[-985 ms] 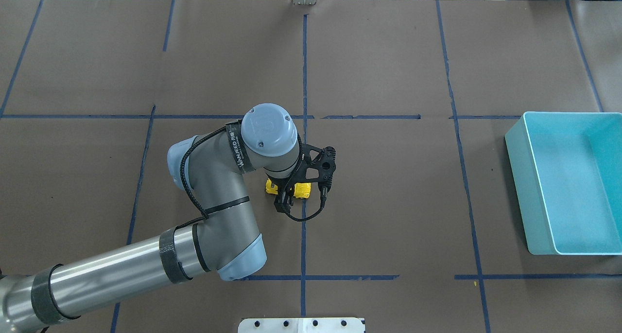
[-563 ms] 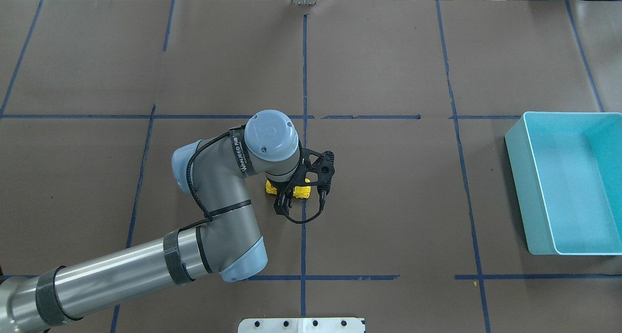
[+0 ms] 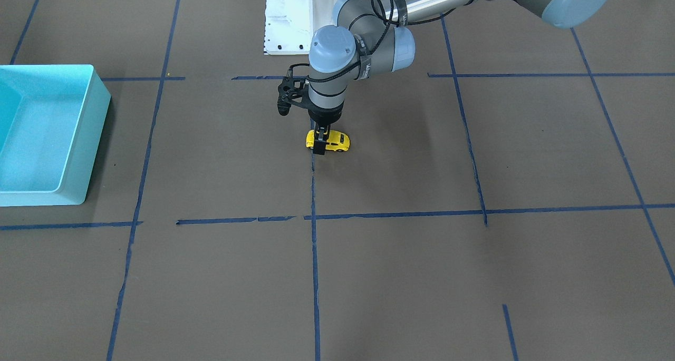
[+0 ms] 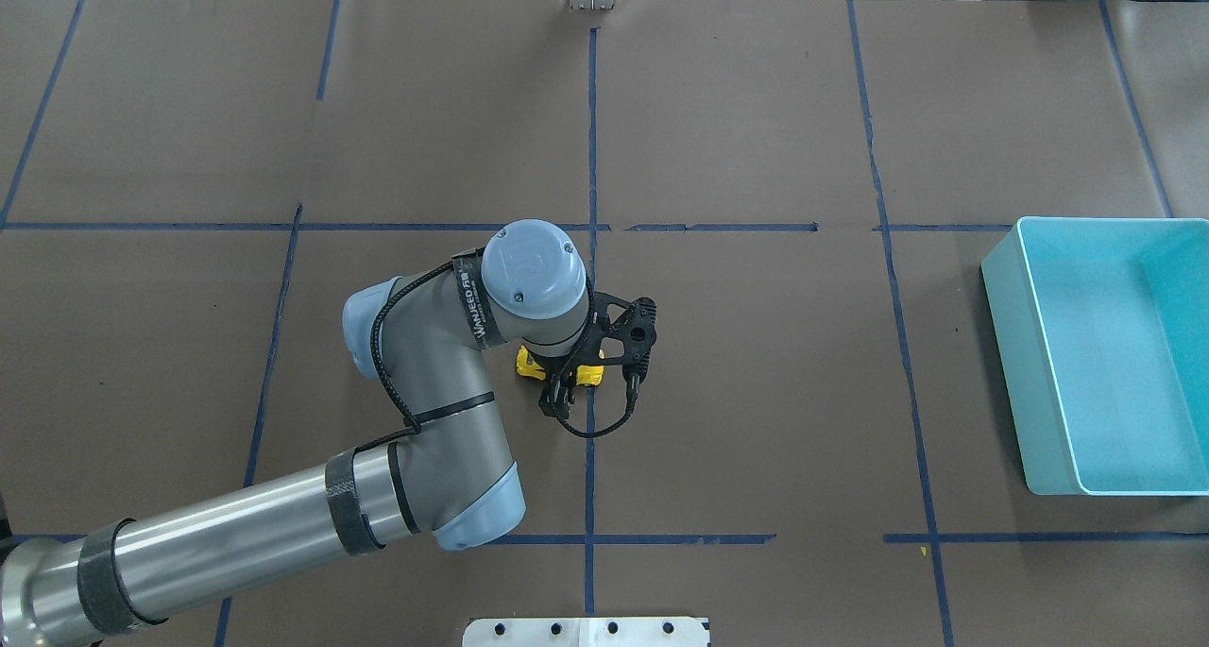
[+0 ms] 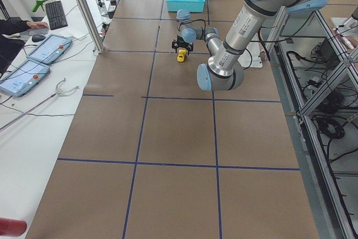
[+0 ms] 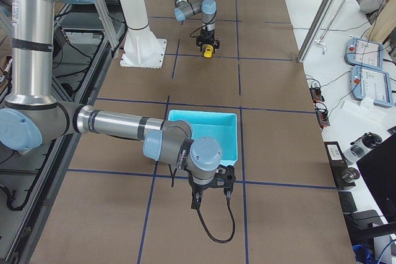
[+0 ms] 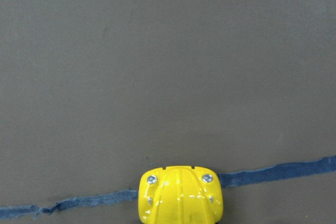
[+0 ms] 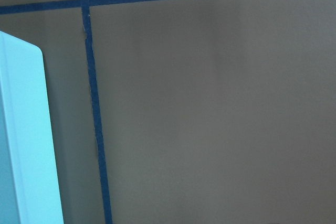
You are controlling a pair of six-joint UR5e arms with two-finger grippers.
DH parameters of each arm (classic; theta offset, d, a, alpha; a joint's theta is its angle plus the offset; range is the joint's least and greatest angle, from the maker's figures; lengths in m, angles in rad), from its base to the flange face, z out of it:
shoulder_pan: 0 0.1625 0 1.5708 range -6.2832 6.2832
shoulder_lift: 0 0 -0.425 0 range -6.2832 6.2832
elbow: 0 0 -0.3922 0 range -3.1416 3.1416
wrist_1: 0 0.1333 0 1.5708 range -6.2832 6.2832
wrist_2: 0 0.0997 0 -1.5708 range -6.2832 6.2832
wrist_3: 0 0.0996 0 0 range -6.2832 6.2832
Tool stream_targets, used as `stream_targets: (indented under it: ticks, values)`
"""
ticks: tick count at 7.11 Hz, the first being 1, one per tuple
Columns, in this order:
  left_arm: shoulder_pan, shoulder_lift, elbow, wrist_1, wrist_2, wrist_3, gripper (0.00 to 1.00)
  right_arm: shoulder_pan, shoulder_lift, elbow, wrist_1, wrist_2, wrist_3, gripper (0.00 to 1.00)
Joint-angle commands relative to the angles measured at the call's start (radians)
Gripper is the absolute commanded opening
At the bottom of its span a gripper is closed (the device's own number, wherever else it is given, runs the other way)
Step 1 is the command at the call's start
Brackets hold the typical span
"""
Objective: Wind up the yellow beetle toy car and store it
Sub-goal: 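Press the car against the table with the left gripper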
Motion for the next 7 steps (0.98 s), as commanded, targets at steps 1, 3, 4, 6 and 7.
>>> stream_targets:
  ticks: [1, 3, 4, 6, 7]
  values:
    - [0.001, 0.005, -0.004, 0.001, -0.004, 0.003, 0.77, 0.000, 0.000, 0.000, 0.000, 0.000, 0.000, 1.00]
    - [-0.001, 0.006, -0.012, 0.004, -0.007, 0.003, 0.57, 0.000, 0.000, 0.000, 0.000, 0.000, 0.000, 1.00]
    - [-0.002, 0.005, -0.013, 0.007, -0.007, 0.003, 0.43, 0.000, 0.000, 0.000, 0.000, 0.000, 0.000, 1.00]
    - [-0.019, 0.008, -0.042, 0.013, -0.010, 0.003, 0.01, 0.000, 0.000, 0.002, 0.000, 0.000, -0.001, 1.00]
    - [-0.042, 0.008, -0.050, 0.015, -0.046, 0.003, 0.00, 0.000, 0.000, 0.002, 0.000, 0.000, -0.001, 1.00]
